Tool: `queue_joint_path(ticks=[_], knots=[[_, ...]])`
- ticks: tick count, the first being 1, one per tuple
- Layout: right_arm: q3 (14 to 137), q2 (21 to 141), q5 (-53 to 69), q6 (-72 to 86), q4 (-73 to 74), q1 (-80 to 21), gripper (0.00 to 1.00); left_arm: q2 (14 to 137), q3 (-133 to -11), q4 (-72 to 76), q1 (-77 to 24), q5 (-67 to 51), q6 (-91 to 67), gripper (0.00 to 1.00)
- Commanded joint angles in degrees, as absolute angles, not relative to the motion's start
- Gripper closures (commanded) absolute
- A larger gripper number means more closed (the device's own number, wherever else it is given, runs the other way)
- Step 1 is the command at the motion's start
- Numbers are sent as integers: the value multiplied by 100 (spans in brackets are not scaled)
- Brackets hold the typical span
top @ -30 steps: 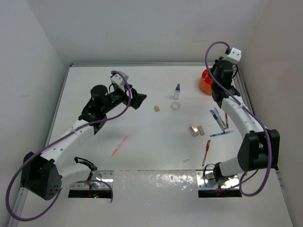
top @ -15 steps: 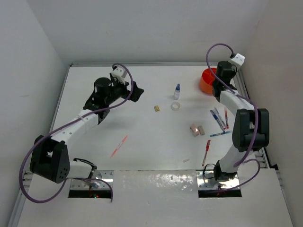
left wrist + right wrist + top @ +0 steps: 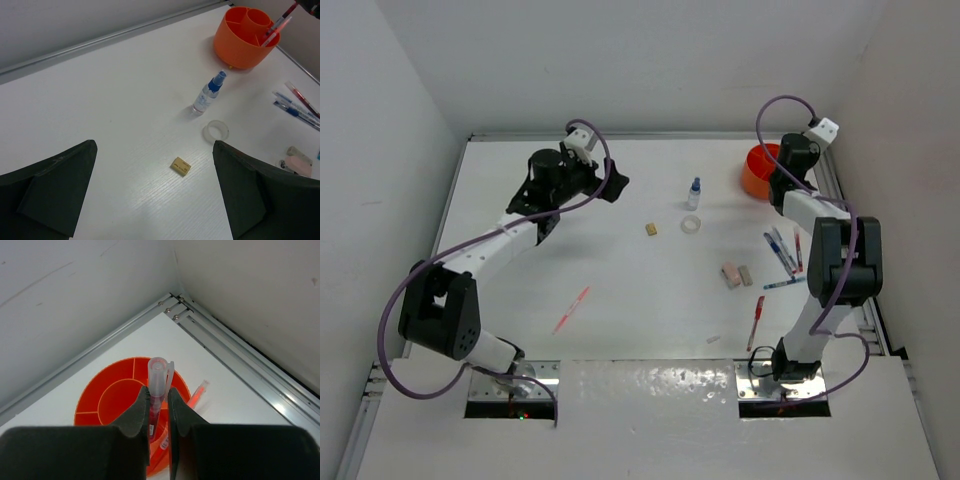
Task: Sort the stationery into containers
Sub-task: Place the pen in the storage box.
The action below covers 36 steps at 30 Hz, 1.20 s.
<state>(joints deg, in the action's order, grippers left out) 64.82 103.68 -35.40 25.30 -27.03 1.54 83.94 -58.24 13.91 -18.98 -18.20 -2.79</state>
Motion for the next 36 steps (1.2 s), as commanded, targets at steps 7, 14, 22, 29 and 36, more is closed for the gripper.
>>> queue_joint_path(ticks=[7,14,22,29,36], knots=[[6161,10538,-3568,2804,-3217,167,100,8569,-6258,1591,-1802,-1933,-79,1],[5994,10591,-3507,2927,-3182,255,100,8605,-6267,1635,-1758,-1969,-79,1],[6126,10705,-3094,3041,-2848,439,94,8613,-6267,1705,-1714,-2083,-105,1],[6284,10775,-2839,3050,-2567,545,75,8552,-6188,1740,-1679,-2145,-97,1],[6363,10714,-2497,2945,-2461,685,60,8490,-6117,1793,-1644,-2232,-114,1]])
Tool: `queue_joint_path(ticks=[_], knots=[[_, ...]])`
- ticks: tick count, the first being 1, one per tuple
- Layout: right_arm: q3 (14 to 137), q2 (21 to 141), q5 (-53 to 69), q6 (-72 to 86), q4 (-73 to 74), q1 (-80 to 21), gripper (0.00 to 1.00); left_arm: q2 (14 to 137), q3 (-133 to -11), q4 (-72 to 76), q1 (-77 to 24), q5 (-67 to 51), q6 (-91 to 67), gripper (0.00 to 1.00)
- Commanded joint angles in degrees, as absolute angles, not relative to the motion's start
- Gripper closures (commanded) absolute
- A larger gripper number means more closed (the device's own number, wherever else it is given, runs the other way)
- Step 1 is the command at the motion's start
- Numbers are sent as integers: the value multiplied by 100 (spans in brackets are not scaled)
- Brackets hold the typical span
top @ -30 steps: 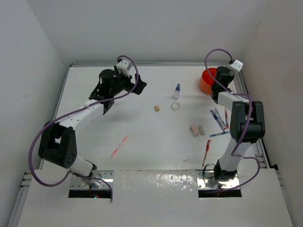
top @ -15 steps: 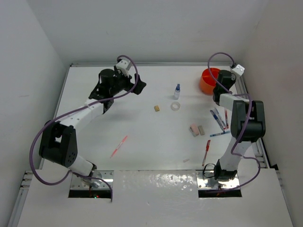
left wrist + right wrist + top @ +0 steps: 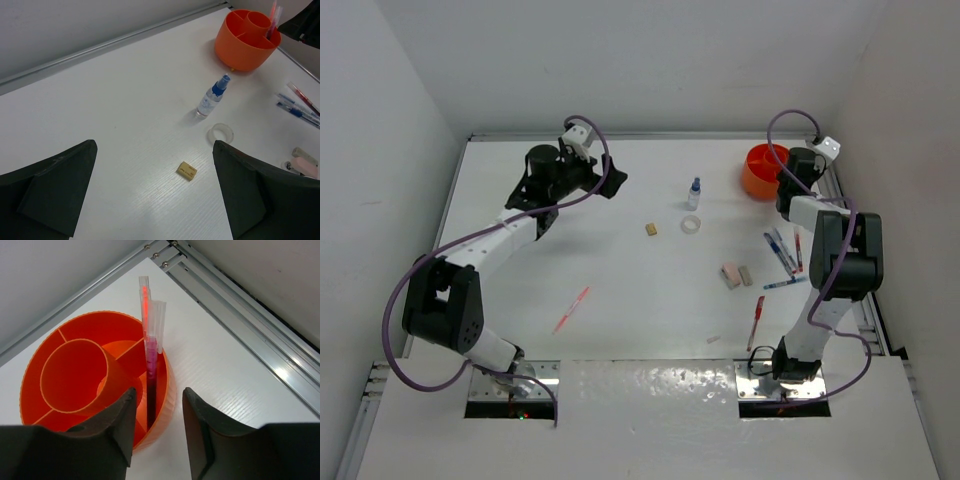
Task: Sort the stationery into containers
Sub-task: Place the pen in the storage box, then pick up the pen from the center of the board.
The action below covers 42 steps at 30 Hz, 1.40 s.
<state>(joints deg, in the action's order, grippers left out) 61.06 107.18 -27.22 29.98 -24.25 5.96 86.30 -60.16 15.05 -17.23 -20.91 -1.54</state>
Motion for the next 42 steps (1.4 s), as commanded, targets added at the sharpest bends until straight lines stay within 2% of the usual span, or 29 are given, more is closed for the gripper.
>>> queue_joint_path(ticks=[1,6,8,10,11,13,17,22,23,26,28,33,42], knots=[[6389,10696,-2461,2927,-2444,703,58,8482,-6108,1784,-1644,-2241,-114,1],[6495,10547,-2207,2646,-2189,703,49,8411,-6038,1837,-1635,-2303,-123,1],[6565,10486,-2118,2453,-1908,633,41,8385,-6021,1828,-1643,-2303,-88,1],[6548,10301,-2205,2295,-1715,502,29,8324,-5994,1723,-1626,-2294,-27,1],[6522,10231,-2397,2250,-1505,457,13,8288,-5977,1618,-1617,-2172,269,1],[6417,9951,-2644,2276,-1136,317,1,8113,-5898,1074,-1608,-1691,482,1],[6083,9362,-2839,2311,-669,176,1,7552,-5678,-504,-1460,-1169,1166,2],[6003,8607,-2251,2514,480,53,1,6707,-4984,-1659,-1389,-1537,3141,5],[5994,8518,-2207,2505,640,53,1,6471,-4940,-2235,-1380,-1608,3416,8],[5950,8088,-2442,2356,1352,-587,1,6162,-4747,-3248,-1397,-2056,4669,27],[5889,7859,-3180,2320,1879,-1141,1,5837,-4448,-4171,-1528,-2109,5191,32],[5381,7182,-3401,3102,2627,-2152,1,5844,-3929,-4544,-2056,-2004,4740,29],[4562,6249,-4394,4367,3603,-3655,1,6449,-3332,-3631,-3163,-1205,3956,23]])
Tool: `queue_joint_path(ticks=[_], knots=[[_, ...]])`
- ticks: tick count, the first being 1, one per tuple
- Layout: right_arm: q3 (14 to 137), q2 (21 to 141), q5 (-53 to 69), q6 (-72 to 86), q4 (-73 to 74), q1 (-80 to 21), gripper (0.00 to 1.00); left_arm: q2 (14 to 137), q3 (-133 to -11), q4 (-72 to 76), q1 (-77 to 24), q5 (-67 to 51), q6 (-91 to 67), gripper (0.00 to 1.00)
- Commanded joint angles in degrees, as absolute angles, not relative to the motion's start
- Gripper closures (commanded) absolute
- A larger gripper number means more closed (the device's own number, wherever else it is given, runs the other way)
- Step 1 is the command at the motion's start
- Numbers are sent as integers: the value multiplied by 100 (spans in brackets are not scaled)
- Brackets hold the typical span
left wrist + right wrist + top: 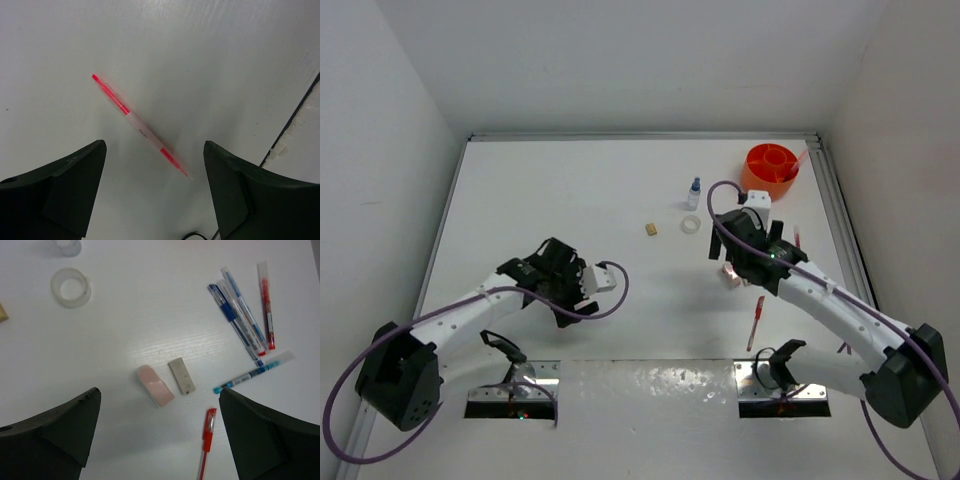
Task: Sort the stationery into containers
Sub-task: Pick up the pen from the center of the board.
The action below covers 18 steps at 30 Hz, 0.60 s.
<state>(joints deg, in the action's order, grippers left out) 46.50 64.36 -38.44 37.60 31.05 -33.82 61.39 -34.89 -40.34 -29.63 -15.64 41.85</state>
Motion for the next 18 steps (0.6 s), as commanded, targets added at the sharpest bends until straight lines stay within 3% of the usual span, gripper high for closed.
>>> queue_joint_path(ticks=[1,4,11,18], knots=[[4544,6206,-4473,4603,3708,-3743,1,6547,-3279,-3534,-3181,-1056,3885,24],[4465,6030,-4614,4973,4033,-4173,1,6627,-3085,-3156,-3138,-502,3542,27],[4386,5950,-4676,5738,4842,-4886,3,6828,-2927,-2505,-3120,-667,3497,33],[4228,6003,-4457,6626,5458,-5483,3,7496,-2961,-2566,-3085,-896,3752,57]])
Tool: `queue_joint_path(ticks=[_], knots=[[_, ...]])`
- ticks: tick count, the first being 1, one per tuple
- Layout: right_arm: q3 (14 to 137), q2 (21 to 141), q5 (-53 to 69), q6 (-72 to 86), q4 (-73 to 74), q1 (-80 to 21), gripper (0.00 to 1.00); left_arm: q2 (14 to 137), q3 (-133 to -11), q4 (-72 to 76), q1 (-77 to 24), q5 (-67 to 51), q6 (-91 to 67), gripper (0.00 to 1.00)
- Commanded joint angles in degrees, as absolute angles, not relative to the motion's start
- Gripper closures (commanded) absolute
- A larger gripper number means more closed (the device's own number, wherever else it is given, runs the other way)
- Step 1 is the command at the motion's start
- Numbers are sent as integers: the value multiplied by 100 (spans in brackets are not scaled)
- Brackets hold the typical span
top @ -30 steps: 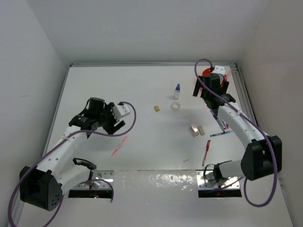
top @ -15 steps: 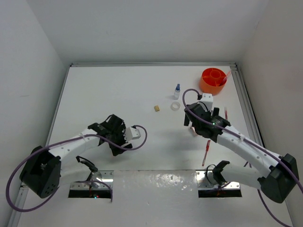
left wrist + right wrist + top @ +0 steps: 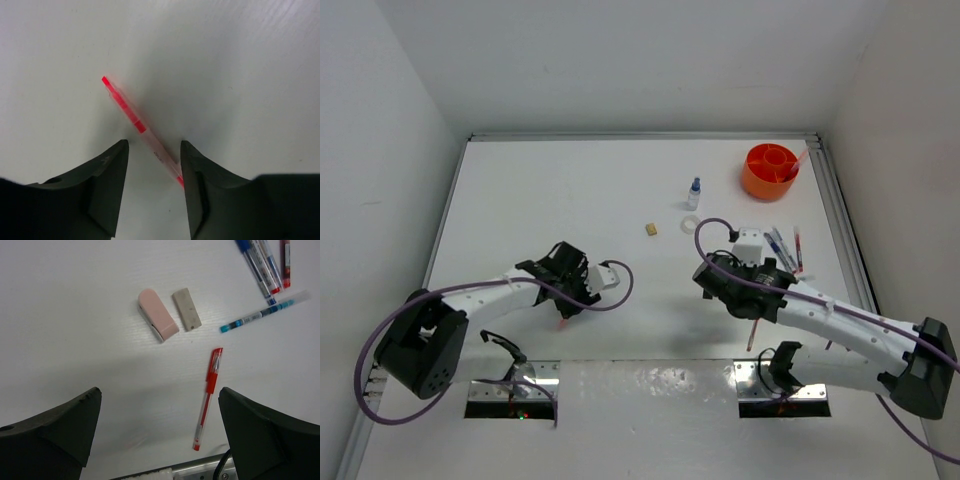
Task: Sort the stationery into containers
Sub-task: Pick up the pen from the center of the board, then close the pen cap on the pen.
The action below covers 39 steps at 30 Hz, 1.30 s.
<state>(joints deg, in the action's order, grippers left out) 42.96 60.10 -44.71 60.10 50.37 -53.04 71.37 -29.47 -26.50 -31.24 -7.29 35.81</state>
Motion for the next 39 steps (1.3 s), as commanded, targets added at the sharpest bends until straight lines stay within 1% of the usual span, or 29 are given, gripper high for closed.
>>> queue_joint_path(ticks=[1,2,3,5,7,8,9,12,14,15,16,18,19,20,21,22,24,26,27,31,32,36,39], knots=[[4184,5959,-4421,6697,5519,-5510,3,7636,-3005,-2584,-3085,-940,3779,60],[4166,5907,-4395,6749,5528,-5546,3,7890,-3093,-2636,-3068,-940,3779,64],[4149,5898,-4299,6828,5528,-5589,4,7997,-3129,-2672,-3067,-940,3788,70],[4061,5810,-4176,6873,5458,-5607,4,8121,-3216,-2759,-3050,-1019,3823,74],[3964,5748,-4043,6917,5335,-5651,4,8121,-3234,-2812,-3041,-1151,3920,86],[3938,5748,-3999,6926,5300,-5660,4,8121,-3243,-2804,-3032,-1143,3920,97],[3885,5748,-3903,6934,5274,-5669,4,8130,-3234,-2812,-3024,-1169,3911,100],[3841,5792,-3745,6908,5247,-5669,4,8095,-3278,-2883,-3015,-1248,3964,100],[3806,5801,-3508,6865,5203,-5686,8,8060,-3401,-2944,-3006,-1231,3911,100],[3736,5766,-3411,6864,5090,-5687,13,8051,-3480,-2979,-2988,-1213,3807,100],[3631,5653,-3193,6977,5054,-5678,15,7990,-3733,-3136,-2936,-1213,3753,100],[3438,5442,-3007,7224,4783,-5687,24,7797,-4033,-3339,-2787,-1265,3596,100],[3149,5145,-2788,7494,4625,-5678,37,7718,-4304,-3514,-2751,-1309,3560,100],[2999,5011,-2725,7671,4249,-5678,45,7517,-4420,-3568,-2690,-1344,3490,100],[2675,4871,-2672,8064,4062,-5678,60,7384,-4534,-3577,-2689,-1353,3446,100],[2559,4756,-2672,8242,3895,-5678,65,7270,-4544,-3534,-2681,-1362,3411,100],[2487,4650,-2811,8951,3963,-5686,72,6883,-4422,-3262,-2681,-1511,3331,100],[2619,4719,-2927,9376,4393,-5678,72,6585,-4246,-2842,-2768,-1661,3191,100],[2715,4772,-2944,9726,4499,-5695,62,6496,-4193,-2691,-2803,-1687,3138,100],[2812,5062,-2927,10484,4921,-5941,54,6320,-4008,-1961,-2856,-1740,2612,100],[2821,5202,-2927,10790,4983,-6011,54,6285,-3903,-1647,-2856,-1723,2523,100],[2778,5379,-3067,11617,5229,-6328,54,6109,-3788,-1187,-2865,-1591,2171,100],[2568,5326,-3120,11926,4967,-6398,54,5898,-3727,-1055,-2865,-1547,1995,100]])
